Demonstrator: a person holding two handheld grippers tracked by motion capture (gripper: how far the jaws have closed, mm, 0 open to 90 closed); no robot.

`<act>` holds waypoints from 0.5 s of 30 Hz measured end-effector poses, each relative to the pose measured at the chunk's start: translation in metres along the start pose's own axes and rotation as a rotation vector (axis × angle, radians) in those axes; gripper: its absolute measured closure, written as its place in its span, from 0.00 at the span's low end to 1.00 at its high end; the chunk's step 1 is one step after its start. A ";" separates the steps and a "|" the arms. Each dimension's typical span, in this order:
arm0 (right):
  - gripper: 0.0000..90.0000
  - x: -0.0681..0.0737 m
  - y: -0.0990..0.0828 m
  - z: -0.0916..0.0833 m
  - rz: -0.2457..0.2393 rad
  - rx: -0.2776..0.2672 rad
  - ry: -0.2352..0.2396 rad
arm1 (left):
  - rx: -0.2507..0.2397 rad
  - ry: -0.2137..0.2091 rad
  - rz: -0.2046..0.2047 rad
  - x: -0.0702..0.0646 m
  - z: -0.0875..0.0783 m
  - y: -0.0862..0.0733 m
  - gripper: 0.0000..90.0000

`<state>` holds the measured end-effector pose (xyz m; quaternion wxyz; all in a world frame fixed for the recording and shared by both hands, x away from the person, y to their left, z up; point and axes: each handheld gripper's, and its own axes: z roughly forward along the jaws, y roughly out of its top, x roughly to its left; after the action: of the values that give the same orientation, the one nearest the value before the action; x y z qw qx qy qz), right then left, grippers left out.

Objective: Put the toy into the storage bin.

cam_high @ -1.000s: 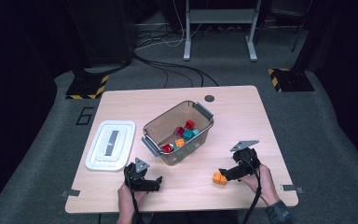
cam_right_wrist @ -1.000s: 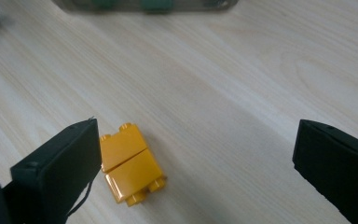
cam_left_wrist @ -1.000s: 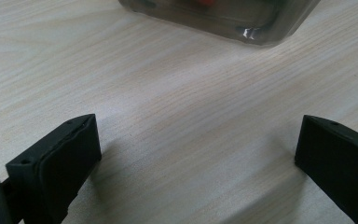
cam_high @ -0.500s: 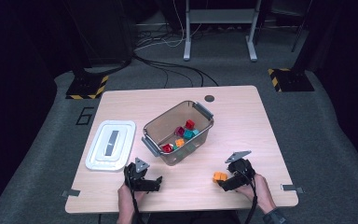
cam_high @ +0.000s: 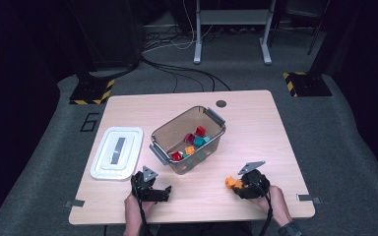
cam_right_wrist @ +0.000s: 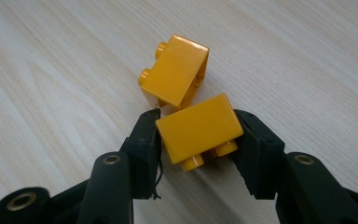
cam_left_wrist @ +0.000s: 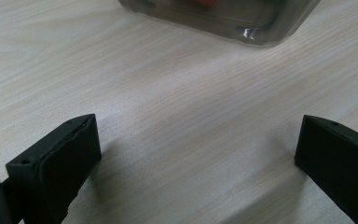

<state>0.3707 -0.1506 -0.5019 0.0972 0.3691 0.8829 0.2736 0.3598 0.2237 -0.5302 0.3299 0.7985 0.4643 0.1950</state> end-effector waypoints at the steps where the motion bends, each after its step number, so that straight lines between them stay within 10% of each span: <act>1: 0.60 -0.001 0.000 0.000 -0.003 -0.003 0.003 | -0.002 0.000 -0.004 0.000 0.000 0.000 0.00; 15: 0.61 -0.009 -0.002 -0.005 0.011 -0.013 -0.017 | -0.002 0.001 -0.005 0.000 0.000 0.000 0.00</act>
<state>0.3742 -0.1597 -0.4991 0.1057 0.3757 0.8782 0.2765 0.3599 0.2236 -0.5304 0.3308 0.7970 0.4662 0.1949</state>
